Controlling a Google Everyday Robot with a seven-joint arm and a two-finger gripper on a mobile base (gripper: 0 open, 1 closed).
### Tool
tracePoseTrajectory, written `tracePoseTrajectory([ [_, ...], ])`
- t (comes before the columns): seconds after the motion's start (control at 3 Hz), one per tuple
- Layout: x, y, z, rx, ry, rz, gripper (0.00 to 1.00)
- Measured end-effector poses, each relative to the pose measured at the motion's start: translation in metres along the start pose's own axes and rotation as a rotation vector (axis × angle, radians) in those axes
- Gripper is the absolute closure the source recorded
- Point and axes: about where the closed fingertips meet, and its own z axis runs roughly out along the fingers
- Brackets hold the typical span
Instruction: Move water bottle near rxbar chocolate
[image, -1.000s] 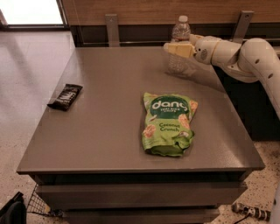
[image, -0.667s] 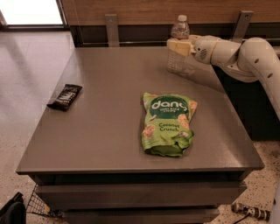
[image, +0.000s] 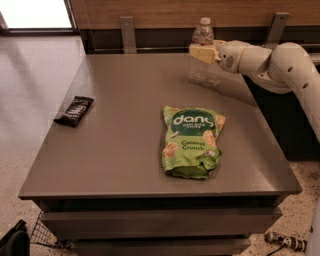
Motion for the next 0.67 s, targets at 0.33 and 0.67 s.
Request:
tracePoseTrajectory([
  [0.33, 0.0, 0.0, 0.0, 0.0, 0.0, 0.0, 1.0],
  [0.67, -0.02, 0.018, 0.004, 0.005, 0.048, -0.009, 1.0],
])
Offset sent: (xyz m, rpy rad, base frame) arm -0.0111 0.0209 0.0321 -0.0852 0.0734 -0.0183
